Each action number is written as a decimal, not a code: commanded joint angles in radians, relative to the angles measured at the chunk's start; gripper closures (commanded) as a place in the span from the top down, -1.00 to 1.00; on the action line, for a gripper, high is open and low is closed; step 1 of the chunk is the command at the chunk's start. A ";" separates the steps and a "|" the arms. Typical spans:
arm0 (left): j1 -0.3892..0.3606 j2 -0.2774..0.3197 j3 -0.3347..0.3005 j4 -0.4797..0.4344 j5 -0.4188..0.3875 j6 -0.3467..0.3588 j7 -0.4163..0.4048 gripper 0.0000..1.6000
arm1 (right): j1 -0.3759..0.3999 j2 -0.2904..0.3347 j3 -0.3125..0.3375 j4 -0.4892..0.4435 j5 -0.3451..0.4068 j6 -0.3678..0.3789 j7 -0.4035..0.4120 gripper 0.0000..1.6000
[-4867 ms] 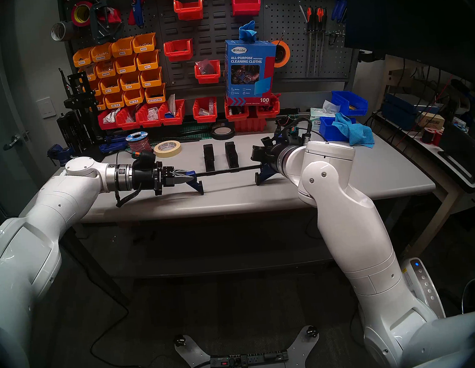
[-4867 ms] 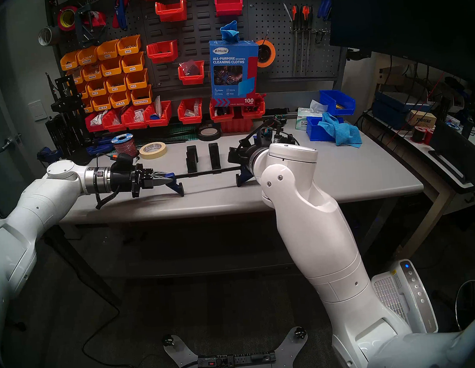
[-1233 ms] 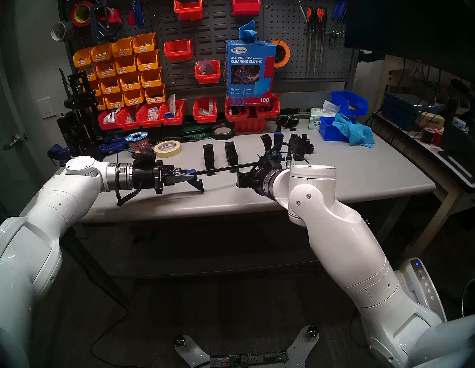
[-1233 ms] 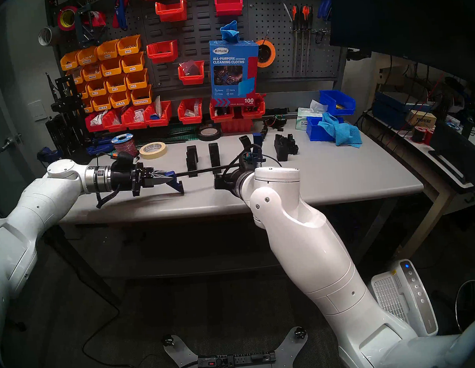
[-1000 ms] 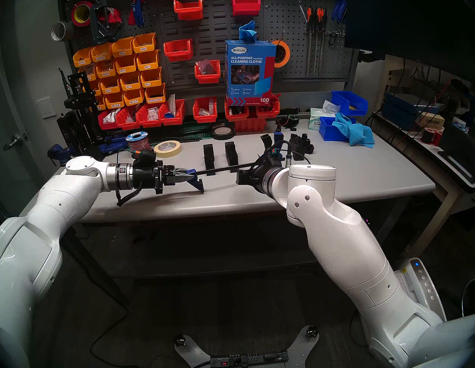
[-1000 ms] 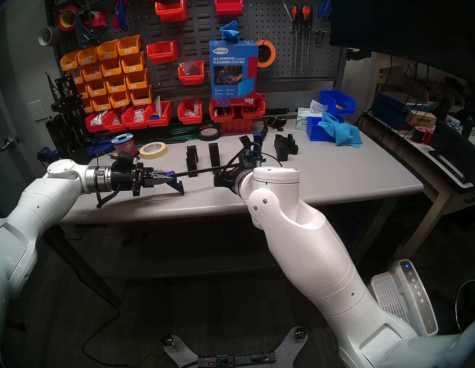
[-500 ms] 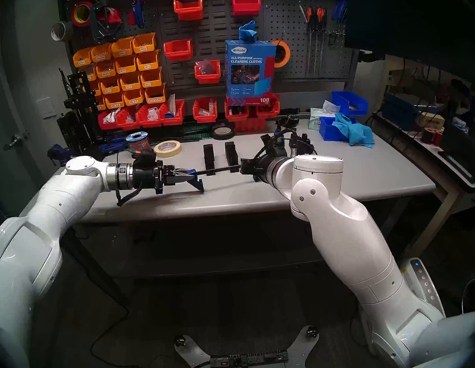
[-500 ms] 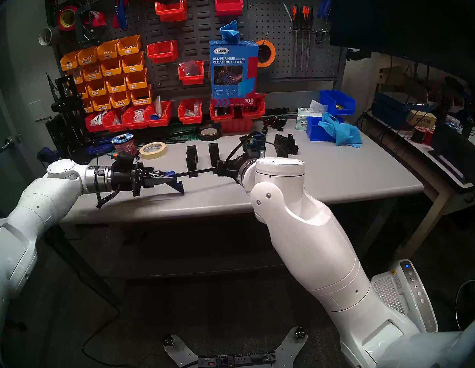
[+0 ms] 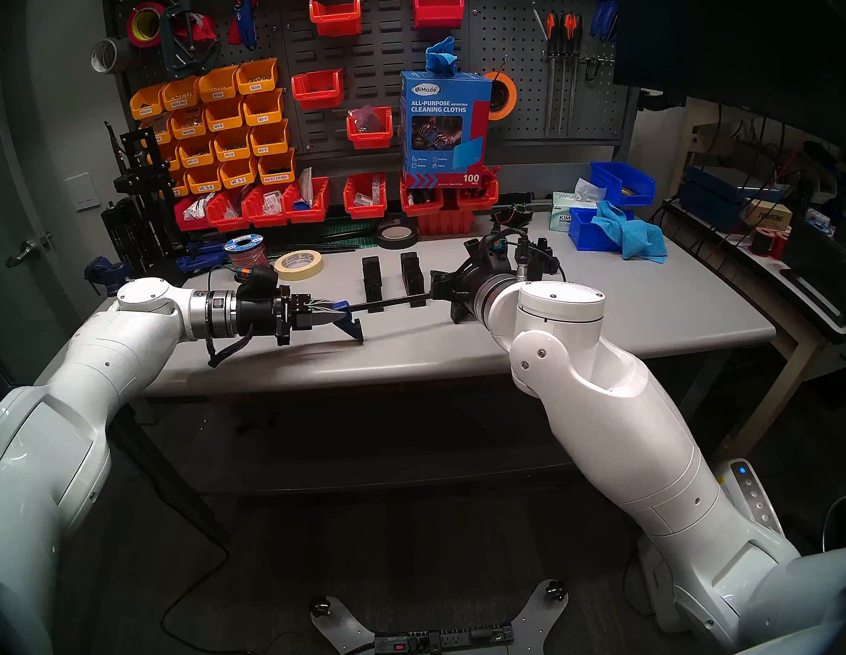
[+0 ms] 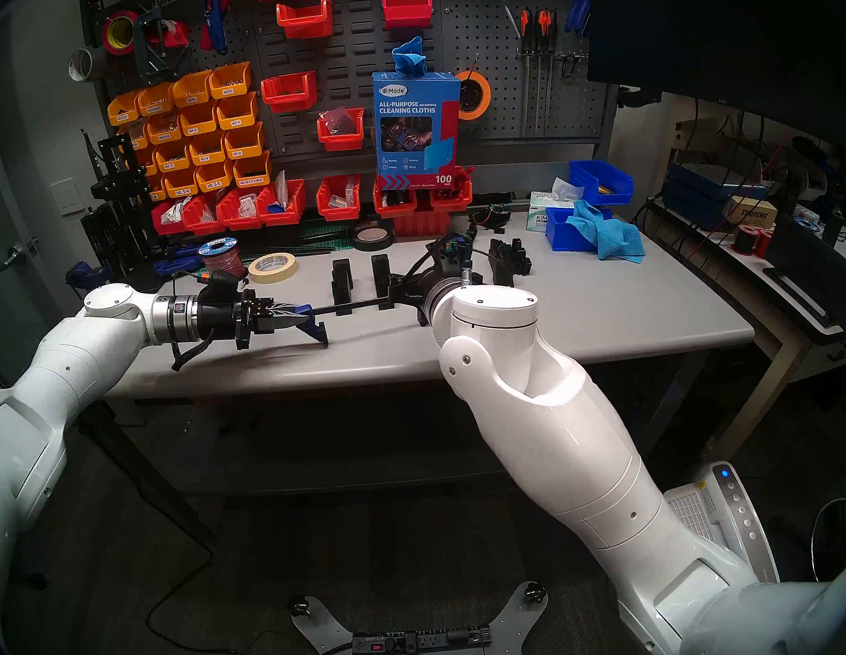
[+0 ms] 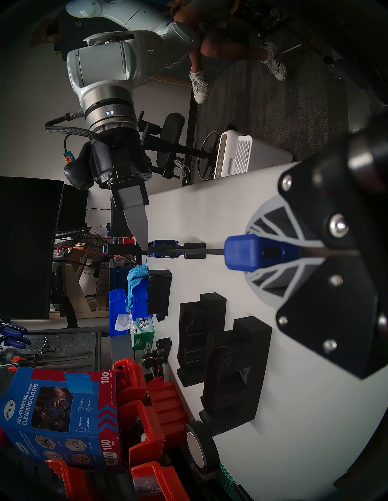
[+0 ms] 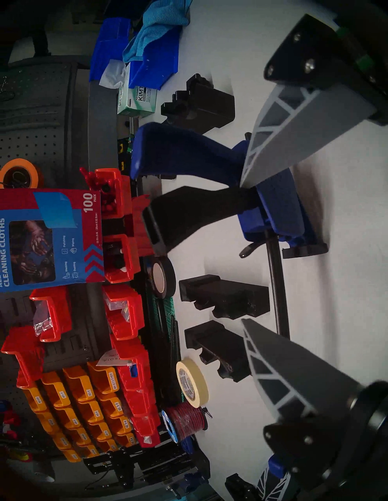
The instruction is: Clamp the two 3D printed pieces together with the clamp
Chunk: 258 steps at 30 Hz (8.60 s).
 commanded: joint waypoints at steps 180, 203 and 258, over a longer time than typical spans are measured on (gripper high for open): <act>-0.020 0.002 -0.008 0.003 -0.007 -0.003 0.001 -1.00 | 0.170 0.126 -0.035 0.223 -0.064 -0.108 0.327 1.00; -0.020 0.001 -0.008 0.004 -0.007 -0.003 0.001 -1.00 | 0.173 0.133 -0.051 0.264 -0.109 -0.159 0.316 1.00; -0.020 0.001 -0.008 0.004 -0.007 -0.003 0.001 -1.00 | 0.174 0.149 -0.071 0.295 -0.143 -0.210 0.299 -1.00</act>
